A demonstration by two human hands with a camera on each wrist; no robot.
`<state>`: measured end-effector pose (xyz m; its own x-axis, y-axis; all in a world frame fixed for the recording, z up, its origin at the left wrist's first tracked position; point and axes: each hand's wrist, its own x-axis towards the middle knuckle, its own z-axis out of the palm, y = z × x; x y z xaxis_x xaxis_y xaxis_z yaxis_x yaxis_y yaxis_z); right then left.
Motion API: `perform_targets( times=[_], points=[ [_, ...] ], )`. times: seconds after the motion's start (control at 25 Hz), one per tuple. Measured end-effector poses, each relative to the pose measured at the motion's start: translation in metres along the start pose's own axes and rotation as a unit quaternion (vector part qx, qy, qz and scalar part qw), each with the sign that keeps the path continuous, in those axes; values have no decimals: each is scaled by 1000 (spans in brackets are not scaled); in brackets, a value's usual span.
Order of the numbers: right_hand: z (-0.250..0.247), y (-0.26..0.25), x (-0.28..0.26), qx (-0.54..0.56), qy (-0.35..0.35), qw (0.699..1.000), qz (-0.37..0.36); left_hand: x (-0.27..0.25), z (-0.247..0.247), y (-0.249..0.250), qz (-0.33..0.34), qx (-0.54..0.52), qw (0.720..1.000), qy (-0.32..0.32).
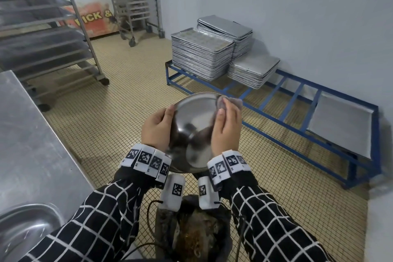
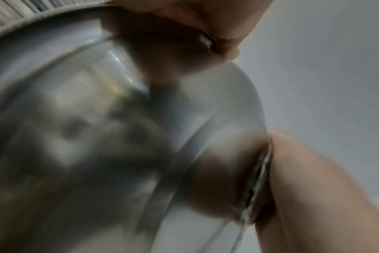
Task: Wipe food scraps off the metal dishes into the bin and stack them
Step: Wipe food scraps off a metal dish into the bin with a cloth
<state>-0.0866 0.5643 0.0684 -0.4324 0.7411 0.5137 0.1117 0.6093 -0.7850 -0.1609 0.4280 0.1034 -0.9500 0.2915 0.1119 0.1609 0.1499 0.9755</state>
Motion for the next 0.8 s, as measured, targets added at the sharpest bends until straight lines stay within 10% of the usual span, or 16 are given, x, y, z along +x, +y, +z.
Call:
perform_targets(
  times=[0.24, 0.4, 0.6, 0.8],
  points=[
    [-18, 44, -23, 22, -33, 981, 188, 3, -8, -7, -51, -49, 996, 45],
    [-11, 7, -21, 74, -7, 997, 30, 2, -6, -10, -35, -33, 998, 38],
    [16, -23, -16, -112, -75, 976, -171, -3, -1, -2, -26, -33, 999, -9],
    [2, 0, 2, 10, 32, 996, 78, 4, -6, 0, -42, -56, 998, 2]
  ],
)
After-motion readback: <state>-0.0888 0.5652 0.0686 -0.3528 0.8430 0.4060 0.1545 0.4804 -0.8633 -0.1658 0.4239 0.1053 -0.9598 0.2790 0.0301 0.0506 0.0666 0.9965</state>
